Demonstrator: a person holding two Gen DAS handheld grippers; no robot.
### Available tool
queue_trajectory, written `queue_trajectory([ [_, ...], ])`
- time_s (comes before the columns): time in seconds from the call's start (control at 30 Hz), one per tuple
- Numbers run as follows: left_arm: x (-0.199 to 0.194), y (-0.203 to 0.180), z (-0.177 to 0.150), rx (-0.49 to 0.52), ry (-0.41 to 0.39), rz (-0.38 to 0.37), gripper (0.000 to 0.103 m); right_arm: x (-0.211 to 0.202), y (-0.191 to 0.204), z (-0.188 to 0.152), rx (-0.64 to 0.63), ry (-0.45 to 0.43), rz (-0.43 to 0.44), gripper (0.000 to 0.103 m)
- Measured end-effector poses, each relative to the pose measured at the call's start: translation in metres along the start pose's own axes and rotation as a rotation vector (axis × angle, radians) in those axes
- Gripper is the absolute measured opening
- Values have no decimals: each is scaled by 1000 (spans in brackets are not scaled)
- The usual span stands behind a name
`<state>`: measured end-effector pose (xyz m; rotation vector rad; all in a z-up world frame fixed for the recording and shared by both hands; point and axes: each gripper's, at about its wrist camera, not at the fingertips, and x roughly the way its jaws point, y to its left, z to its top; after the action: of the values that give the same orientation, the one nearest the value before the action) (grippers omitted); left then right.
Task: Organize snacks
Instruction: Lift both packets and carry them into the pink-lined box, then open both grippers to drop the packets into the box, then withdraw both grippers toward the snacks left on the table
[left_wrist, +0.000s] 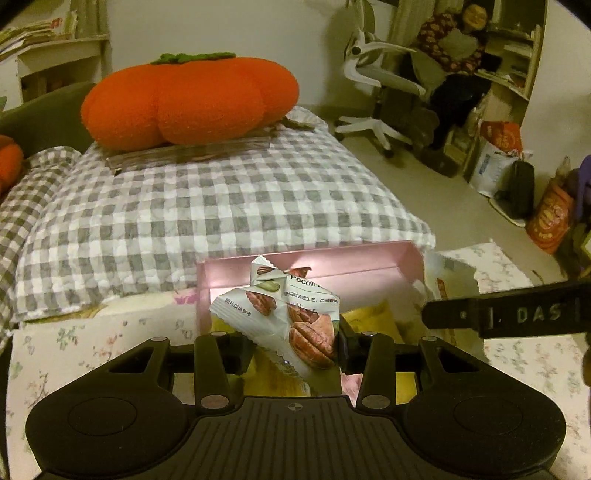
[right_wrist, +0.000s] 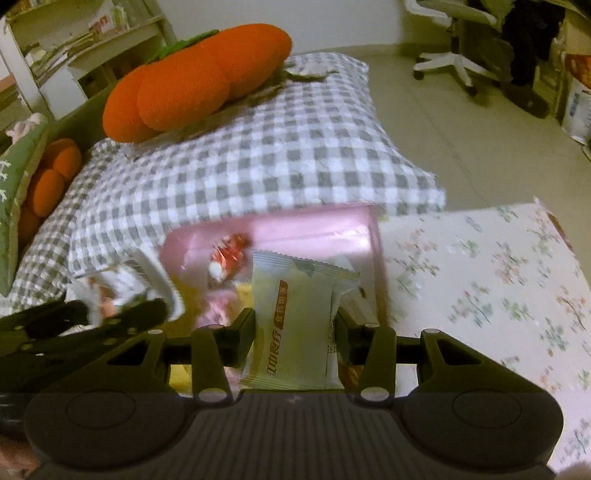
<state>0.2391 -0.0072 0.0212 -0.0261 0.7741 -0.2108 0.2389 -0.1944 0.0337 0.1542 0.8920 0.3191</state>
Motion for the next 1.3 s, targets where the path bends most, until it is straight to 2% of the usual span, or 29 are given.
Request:
queue_trajectory([
  [0.17,15,0,2,-1,-18,38,42,16,13,7,-6,-8,46,42],
  [0.27,12,3,2,10,-27,38,50,26,17,9,19,-6,65,42],
  [0.4,0,20,1,-52,-20,61,53,28,13,15,94,-62,95,48],
  [0.47,-10,27,1,-71,-31,73,53,24,10,14,118,-82,99,50],
  [0.67,-37,38,-3,-121,-18,69,53,1,3,6,120,-65,69,51],
  [0.77,-49,35,-9,-114,7,98,54,-16,0,4,124,-64,77,51],
  [0.83,-56,32,-15,-115,36,104,54,-26,0,0,120,-65,74,55],
  [0.97,-70,23,-30,-119,85,103,60,-38,3,-11,108,-29,53,56],
  [1.07,-80,10,-44,-82,135,113,61,-42,9,-22,89,29,46,56],
  [1.17,-90,0,-58,-49,172,131,67,-47,15,-39,55,78,37,59],
  [1.3,-100,-10,-77,-23,226,119,68,-50,21,-60,21,151,21,62],
])
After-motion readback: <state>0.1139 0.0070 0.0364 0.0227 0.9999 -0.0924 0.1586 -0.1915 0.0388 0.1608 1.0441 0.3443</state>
